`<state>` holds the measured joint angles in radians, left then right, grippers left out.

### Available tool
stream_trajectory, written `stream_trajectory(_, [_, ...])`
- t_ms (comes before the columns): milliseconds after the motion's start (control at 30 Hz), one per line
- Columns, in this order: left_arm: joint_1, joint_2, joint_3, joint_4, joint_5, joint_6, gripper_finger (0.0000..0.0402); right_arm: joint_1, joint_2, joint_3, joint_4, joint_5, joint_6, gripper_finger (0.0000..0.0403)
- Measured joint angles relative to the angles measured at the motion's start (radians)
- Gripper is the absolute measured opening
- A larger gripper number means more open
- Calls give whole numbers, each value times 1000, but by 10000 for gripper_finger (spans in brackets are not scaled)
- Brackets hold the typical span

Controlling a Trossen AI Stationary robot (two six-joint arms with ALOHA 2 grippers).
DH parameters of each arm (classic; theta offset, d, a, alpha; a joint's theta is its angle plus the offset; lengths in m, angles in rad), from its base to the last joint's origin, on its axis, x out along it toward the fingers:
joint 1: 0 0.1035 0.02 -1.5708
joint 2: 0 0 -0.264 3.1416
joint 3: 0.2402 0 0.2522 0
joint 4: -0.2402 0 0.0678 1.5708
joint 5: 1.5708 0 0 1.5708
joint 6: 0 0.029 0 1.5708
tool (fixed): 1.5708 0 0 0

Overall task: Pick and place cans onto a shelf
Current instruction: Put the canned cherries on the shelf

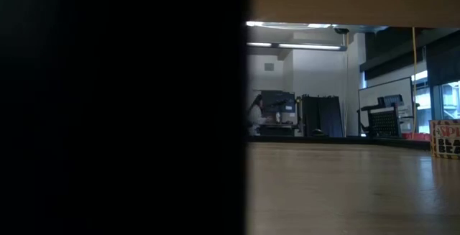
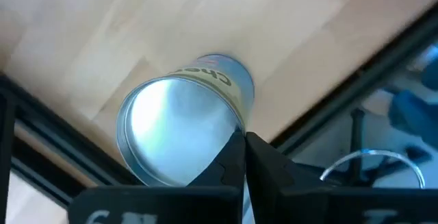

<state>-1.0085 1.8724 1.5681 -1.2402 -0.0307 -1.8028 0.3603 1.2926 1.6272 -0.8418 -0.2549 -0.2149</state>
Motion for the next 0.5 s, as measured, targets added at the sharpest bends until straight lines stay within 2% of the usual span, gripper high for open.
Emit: stream_trajectory(500, [114,-157,12,-68,-11,305,0,0,0,0,9,2,0,5])
